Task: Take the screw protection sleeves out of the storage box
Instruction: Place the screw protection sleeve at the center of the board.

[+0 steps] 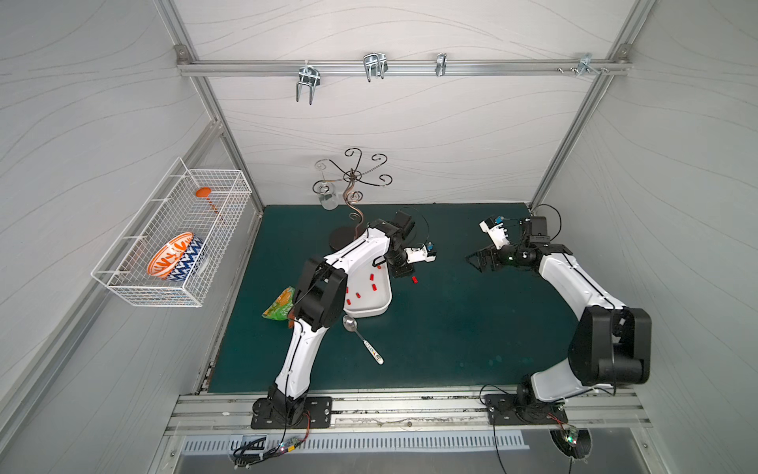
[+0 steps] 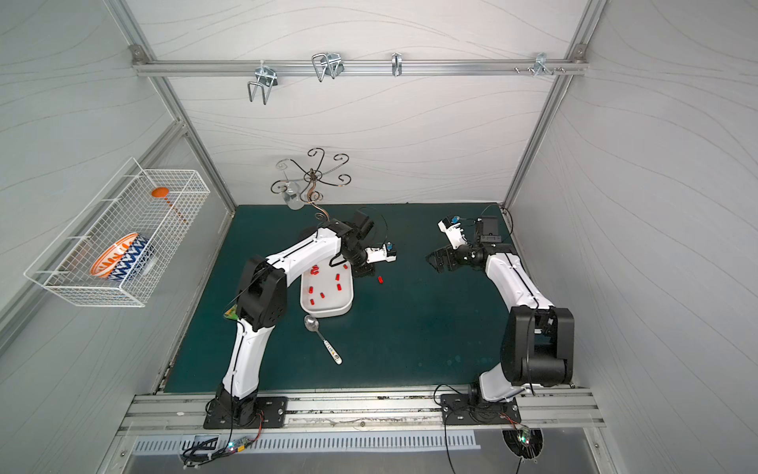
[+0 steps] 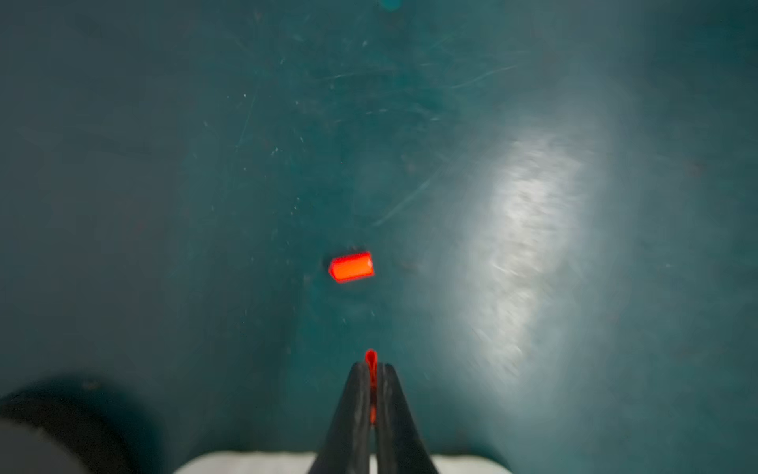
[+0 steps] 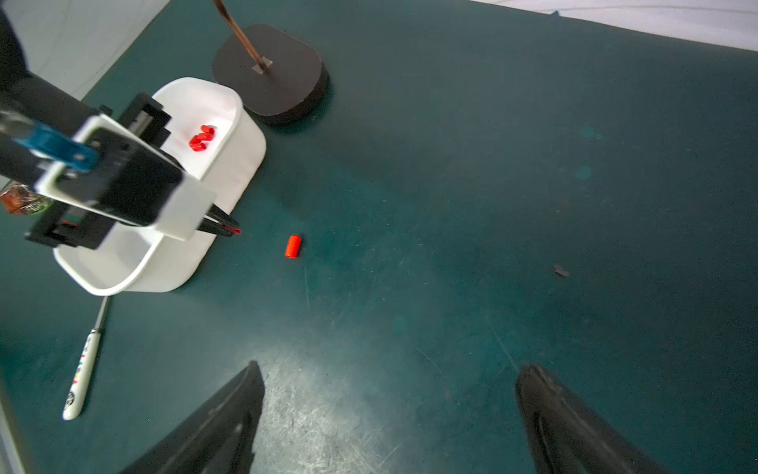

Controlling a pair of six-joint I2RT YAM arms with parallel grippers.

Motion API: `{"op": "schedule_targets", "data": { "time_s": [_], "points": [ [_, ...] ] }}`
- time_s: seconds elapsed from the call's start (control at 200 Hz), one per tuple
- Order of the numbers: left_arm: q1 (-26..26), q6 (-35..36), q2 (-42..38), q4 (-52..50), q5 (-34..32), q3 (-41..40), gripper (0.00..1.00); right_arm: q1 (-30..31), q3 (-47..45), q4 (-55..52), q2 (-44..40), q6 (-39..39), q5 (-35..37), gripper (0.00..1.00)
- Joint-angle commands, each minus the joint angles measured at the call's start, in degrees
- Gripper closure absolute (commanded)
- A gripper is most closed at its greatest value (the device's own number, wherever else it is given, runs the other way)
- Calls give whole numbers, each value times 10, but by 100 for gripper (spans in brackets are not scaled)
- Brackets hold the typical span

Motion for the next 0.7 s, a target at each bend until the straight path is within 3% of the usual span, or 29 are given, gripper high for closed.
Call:
{"op": "schedule_targets", "data": {
  "time_s": [0.0,0.2,0.355,0.695],
  "points": [
    [-3,-26,49,10,-26,72,91,0,15,1,-13,7,18,1],
    [-8,-38,110,5,-31,142,91,0,15,0,-7,7,14,1],
    [-13,-40,128,14,-35,152,86,0,14,1,-5,5,16,1],
    [-13,-62,126,16,-37,157,69,-1,13,1,-6,7,8,1]
  ]
}}
